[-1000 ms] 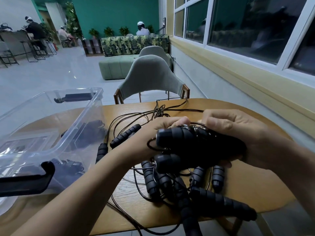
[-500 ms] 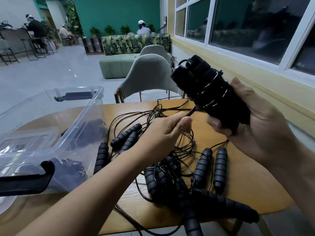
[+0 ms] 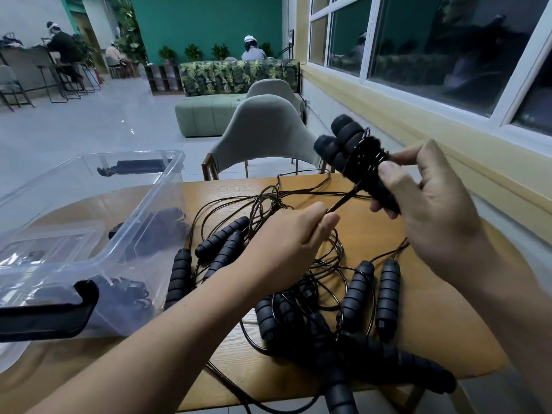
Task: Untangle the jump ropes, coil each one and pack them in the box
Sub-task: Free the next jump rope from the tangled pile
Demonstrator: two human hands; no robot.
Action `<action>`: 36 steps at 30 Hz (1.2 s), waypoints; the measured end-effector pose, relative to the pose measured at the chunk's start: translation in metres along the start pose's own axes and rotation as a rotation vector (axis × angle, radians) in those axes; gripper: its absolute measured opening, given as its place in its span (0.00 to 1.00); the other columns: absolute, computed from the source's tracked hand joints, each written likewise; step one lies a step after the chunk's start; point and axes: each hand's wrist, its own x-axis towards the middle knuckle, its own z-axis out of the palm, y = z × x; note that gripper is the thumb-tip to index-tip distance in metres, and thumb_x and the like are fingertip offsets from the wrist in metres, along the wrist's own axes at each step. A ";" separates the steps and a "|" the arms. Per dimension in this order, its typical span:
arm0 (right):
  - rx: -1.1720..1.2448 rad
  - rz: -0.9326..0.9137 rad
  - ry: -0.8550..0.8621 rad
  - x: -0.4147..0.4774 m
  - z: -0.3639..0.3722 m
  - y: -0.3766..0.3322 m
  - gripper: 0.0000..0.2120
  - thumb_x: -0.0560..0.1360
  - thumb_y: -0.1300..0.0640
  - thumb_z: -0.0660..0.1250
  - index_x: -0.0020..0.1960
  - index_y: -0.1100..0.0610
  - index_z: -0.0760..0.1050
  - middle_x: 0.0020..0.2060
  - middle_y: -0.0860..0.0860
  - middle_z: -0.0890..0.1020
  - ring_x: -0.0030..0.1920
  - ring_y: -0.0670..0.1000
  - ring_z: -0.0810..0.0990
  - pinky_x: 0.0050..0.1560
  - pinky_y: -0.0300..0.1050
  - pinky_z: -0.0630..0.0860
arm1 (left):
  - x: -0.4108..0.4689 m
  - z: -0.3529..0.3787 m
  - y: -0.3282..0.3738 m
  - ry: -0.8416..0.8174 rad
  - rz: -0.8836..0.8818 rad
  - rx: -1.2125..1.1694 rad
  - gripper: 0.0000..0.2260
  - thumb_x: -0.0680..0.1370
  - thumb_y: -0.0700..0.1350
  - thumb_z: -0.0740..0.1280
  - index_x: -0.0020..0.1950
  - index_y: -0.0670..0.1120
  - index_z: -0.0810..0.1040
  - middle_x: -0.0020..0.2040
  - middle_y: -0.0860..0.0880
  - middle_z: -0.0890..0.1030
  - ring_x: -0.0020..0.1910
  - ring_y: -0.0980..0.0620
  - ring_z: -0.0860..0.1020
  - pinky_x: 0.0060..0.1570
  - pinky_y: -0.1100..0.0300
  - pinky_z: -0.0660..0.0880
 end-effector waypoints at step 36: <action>0.670 0.425 -0.689 -0.002 -0.019 -0.017 0.16 0.74 0.44 0.75 0.45 0.57 0.81 0.33 0.55 0.78 0.25 0.48 0.75 0.22 0.38 0.72 | 0.010 -0.013 -0.032 0.007 0.115 -0.060 0.05 0.76 0.45 0.69 0.50 0.46 0.79 0.42 0.56 0.78 0.41 0.59 0.75 0.42 0.62 0.71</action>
